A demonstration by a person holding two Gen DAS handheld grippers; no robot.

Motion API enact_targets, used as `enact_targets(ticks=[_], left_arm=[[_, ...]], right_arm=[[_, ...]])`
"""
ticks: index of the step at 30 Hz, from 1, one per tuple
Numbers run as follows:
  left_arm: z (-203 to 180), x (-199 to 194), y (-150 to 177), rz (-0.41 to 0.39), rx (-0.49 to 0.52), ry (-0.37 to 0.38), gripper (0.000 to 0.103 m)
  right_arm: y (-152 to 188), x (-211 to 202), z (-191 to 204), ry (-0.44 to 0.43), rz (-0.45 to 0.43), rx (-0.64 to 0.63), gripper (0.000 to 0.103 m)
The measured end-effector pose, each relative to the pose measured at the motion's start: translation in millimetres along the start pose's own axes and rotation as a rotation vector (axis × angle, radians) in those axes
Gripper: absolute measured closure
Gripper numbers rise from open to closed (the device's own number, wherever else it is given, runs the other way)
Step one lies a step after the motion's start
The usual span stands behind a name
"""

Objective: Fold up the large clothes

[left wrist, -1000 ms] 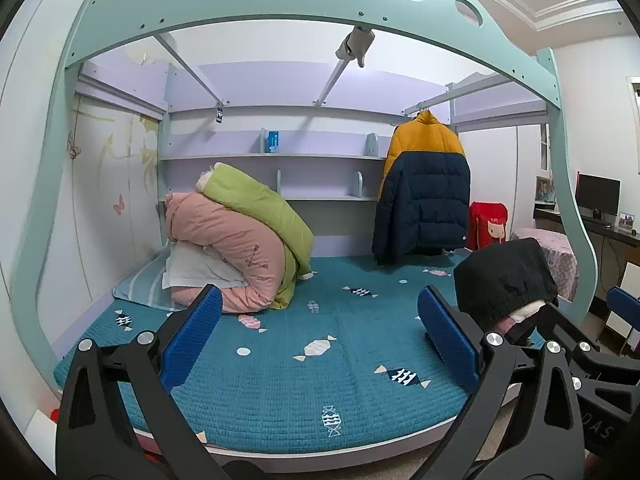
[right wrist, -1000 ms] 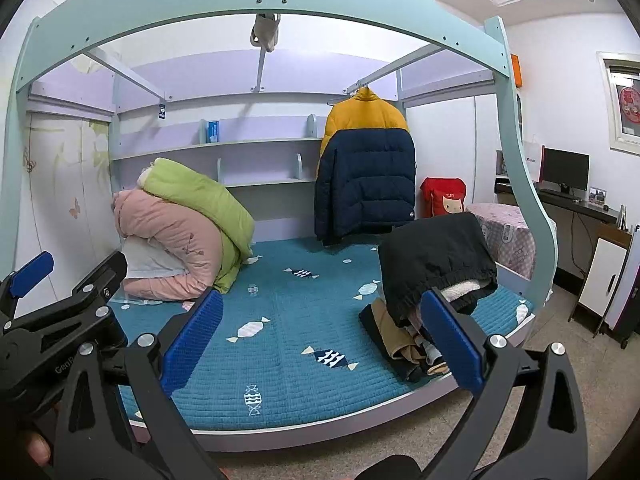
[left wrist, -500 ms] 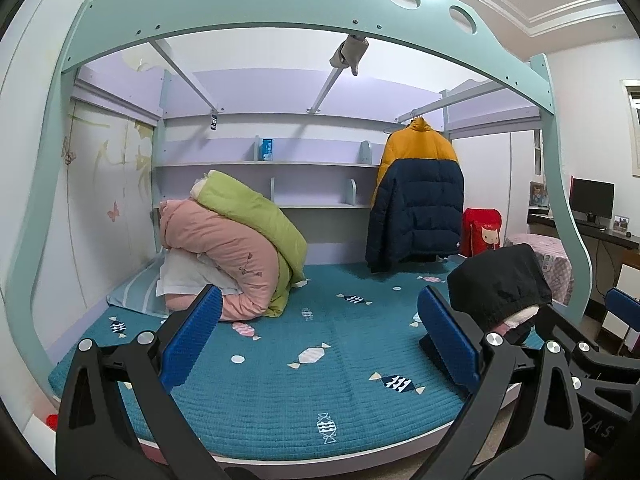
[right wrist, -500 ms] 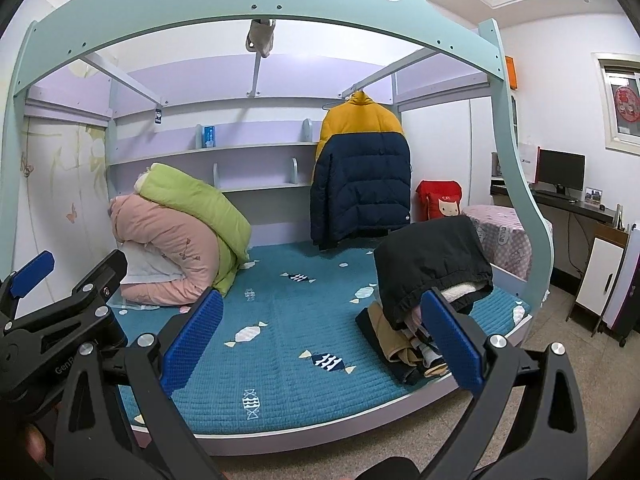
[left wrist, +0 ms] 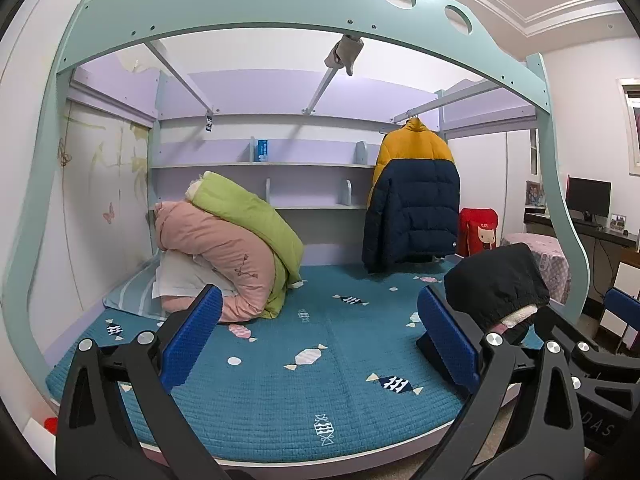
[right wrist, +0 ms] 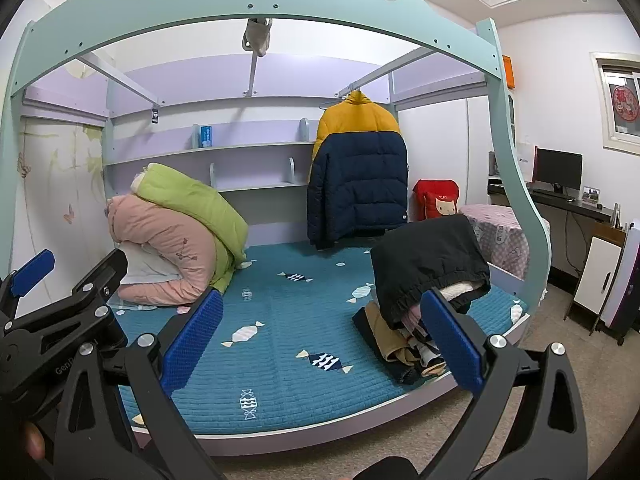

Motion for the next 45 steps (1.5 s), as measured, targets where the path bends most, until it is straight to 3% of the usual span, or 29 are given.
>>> enact_targets(ticks=[45], left_arm=[[-2.8,1.5,-0.9,0.002,0.000,0.003,0.005]], right_arm=[[0.6,0.3,-4.7,0.006,0.002,0.006,0.007]])
Point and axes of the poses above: each gripper's, at about its wrist camera, not at the fingertips, and x roughly the way its jaws point, z to its left, y to its underside, the point moved 3 cm from there along x, roughly the way its jaws point, and after that the axes turned 11 degrees about z, right-handed, at the moved point
